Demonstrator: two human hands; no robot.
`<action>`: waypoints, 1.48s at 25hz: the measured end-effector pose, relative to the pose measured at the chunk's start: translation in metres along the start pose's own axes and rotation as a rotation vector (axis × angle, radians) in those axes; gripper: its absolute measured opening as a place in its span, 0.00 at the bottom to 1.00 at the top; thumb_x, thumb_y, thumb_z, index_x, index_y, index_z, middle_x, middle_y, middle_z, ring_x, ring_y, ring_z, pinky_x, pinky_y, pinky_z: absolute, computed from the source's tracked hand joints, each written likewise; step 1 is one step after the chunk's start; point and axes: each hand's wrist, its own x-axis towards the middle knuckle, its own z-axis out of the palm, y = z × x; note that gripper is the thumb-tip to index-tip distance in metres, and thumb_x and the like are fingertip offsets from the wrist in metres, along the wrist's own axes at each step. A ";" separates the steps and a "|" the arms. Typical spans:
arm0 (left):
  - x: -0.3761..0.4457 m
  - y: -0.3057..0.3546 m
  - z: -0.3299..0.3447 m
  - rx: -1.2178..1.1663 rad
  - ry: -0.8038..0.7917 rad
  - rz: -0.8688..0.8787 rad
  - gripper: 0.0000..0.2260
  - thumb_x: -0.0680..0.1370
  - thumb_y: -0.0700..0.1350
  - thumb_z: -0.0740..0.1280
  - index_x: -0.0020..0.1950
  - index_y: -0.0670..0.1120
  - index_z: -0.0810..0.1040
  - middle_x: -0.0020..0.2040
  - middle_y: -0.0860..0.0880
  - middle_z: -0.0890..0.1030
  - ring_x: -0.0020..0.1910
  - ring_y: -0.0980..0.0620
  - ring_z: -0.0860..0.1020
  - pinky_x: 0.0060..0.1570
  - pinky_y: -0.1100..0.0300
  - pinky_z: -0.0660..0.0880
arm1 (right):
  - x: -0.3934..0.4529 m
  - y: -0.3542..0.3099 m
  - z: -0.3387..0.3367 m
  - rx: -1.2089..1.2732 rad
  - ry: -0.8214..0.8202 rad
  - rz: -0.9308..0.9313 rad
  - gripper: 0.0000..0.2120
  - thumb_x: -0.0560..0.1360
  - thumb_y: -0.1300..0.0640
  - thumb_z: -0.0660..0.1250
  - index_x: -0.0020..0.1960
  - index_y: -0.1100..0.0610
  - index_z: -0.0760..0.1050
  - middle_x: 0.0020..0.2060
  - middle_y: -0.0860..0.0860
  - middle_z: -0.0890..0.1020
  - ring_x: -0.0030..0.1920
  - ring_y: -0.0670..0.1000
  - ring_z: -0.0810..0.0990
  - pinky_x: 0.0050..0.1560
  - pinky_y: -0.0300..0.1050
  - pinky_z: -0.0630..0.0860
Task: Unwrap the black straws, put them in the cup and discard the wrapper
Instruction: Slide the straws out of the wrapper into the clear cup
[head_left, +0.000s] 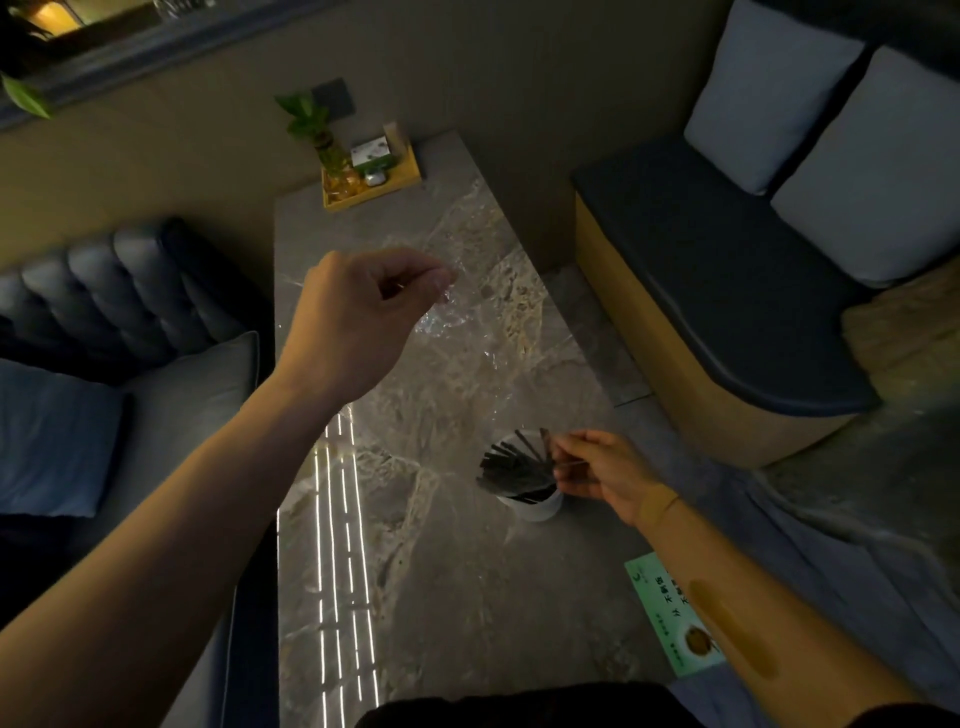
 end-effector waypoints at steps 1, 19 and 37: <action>0.000 0.000 -0.002 0.007 0.008 0.008 0.07 0.78 0.50 0.69 0.50 0.51 0.86 0.41 0.56 0.86 0.38 0.60 0.81 0.42 0.64 0.76 | 0.000 -0.001 0.000 0.000 -0.003 -0.001 0.06 0.78 0.60 0.64 0.44 0.60 0.77 0.37 0.55 0.79 0.36 0.52 0.78 0.44 0.52 0.80; -0.071 -0.106 -0.084 -0.317 0.305 -0.183 0.06 0.76 0.47 0.71 0.43 0.58 0.85 0.33 0.61 0.84 0.30 0.66 0.77 0.31 0.75 0.72 | -0.020 -0.032 0.037 -0.125 -0.079 -0.180 0.03 0.75 0.60 0.70 0.47 0.59 0.81 0.36 0.53 0.82 0.34 0.48 0.81 0.33 0.39 0.80; -0.276 -0.298 -0.038 -0.762 0.588 -1.005 0.02 0.77 0.41 0.69 0.46 0.44 0.82 0.29 0.51 0.79 0.25 0.58 0.75 0.25 0.65 0.74 | 0.028 -0.022 0.202 -0.794 -0.226 -0.457 0.21 0.71 0.73 0.69 0.63 0.63 0.75 0.40 0.54 0.80 0.37 0.48 0.77 0.34 0.29 0.76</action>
